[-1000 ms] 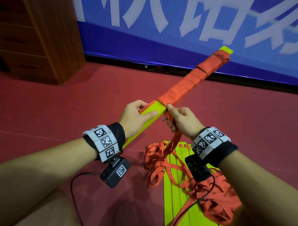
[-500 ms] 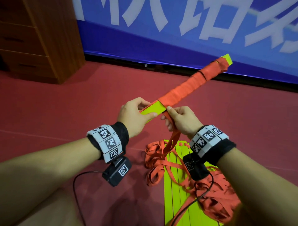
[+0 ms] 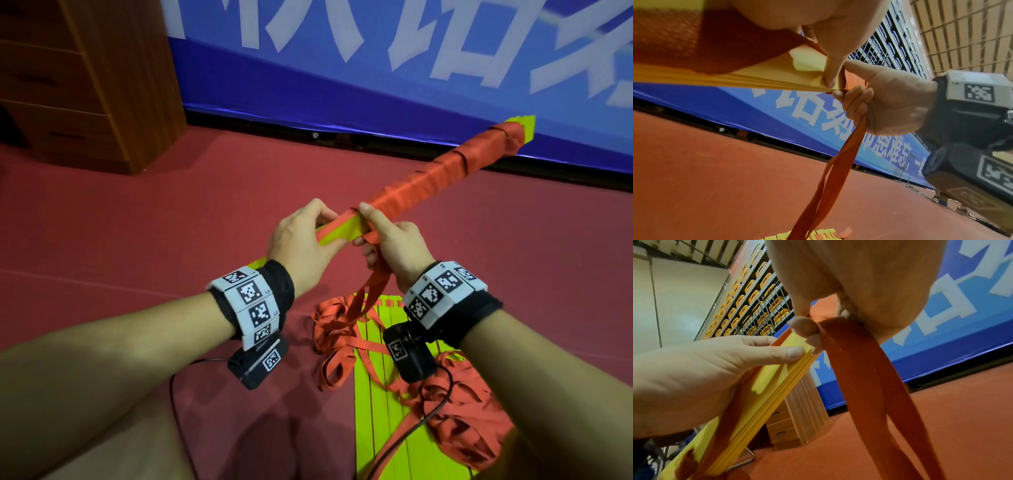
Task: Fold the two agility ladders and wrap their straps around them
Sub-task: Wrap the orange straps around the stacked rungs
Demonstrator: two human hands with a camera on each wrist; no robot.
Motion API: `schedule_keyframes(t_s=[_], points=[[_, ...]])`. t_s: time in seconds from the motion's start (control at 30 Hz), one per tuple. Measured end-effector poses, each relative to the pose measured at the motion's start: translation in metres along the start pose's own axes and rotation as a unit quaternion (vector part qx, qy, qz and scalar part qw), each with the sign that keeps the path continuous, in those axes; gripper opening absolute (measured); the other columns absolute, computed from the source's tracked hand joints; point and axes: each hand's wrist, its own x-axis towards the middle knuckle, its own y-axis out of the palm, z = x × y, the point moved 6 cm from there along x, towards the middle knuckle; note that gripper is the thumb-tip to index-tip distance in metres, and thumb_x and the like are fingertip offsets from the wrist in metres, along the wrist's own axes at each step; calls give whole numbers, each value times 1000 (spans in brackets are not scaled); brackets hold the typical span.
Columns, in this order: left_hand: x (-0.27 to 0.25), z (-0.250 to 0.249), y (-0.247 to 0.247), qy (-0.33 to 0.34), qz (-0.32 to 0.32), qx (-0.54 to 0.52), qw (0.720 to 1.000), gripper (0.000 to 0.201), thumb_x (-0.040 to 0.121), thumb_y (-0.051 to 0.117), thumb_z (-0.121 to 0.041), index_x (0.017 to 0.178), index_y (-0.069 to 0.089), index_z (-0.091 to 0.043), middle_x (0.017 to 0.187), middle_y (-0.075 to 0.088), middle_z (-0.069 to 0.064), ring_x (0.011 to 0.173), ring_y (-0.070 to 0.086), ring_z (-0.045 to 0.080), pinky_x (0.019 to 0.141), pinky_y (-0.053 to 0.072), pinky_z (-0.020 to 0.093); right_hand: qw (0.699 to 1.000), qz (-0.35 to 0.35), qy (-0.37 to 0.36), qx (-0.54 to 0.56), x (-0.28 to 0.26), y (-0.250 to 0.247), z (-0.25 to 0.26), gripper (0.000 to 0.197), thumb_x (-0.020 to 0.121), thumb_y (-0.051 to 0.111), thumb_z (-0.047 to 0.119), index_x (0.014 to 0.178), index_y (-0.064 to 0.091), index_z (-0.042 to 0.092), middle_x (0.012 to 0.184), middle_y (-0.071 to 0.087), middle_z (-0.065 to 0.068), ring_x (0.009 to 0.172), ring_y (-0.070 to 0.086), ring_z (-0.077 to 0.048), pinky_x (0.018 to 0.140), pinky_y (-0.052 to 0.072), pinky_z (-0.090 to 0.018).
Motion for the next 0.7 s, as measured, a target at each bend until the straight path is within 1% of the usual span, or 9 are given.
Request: schedule_keyframes(t_s=[0.1,0.17,0.3,0.37,0.4,0.47,0.5,0.6,0.7], points=[[-2,3,6,-8,13,-28,999,24,80,81,-38,94,63,-28,90,70,-12,87,65,10,77,52,34,1000,0,11,-1,-1,-2,0,48,93,63,44,75,70,0,57,57,-7,43,48,-15,47,45,-25],[1,4,6,-38,22,-68,997,20,89,72,-45,89,66,-26,76,65,-13,74,60,3,67,45,26,1000,6,11,-5,-2,-4,0,44,94,61,41,76,69,1,54,55,-4,44,47,-14,47,44,-24],[14,11,4,-88,85,-68,990,33,99,60,-46,86,71,-17,52,49,-14,51,44,1,50,30,18,1000,21,7,-20,0,-8,-2,44,94,58,40,78,69,1,54,54,-2,46,48,-15,48,45,-25],[15,18,11,-110,147,-65,981,36,98,59,-49,90,73,-17,58,57,-16,56,49,0,56,35,19,999,29,4,-26,1,-9,-3,45,94,56,40,78,70,1,55,55,-4,47,49,-15,49,46,-25],[12,20,15,-124,188,-77,971,41,99,57,-51,93,73,-14,68,66,-11,63,56,8,62,41,24,999,32,1,-30,1,-8,-3,45,94,56,40,78,71,1,56,56,-4,48,50,-16,50,46,-26],[2,21,24,-169,259,-146,940,47,103,51,-49,101,75,-9,91,76,12,75,66,24,67,49,28,998,42,-5,-41,2,-7,-5,45,94,56,40,78,72,1,57,56,-5,49,51,-17,52,47,-27],[-1,19,25,-189,275,-184,925,44,104,50,-45,101,76,-10,96,76,17,76,69,27,63,52,27,998,50,-9,-46,2,-7,-5,45,95,55,39,78,72,1,57,57,-5,49,51,-17,52,46,-27],[-4,18,23,-204,275,-227,911,39,104,51,-42,90,75,-15,89,75,16,68,70,22,55,52,21,995,76,-33,-56,1,-8,-5,47,100,55,40,78,72,2,58,60,-7,49,54,-18,54,48,-28],[1,23,20,-177,242,-214,930,49,100,57,-51,86,74,-7,88,75,22,72,69,26,73,55,35,991,98,-55,-78,-3,-8,2,53,103,52,43,71,69,5,56,65,-7,49,62,-17,52,51,-23]])
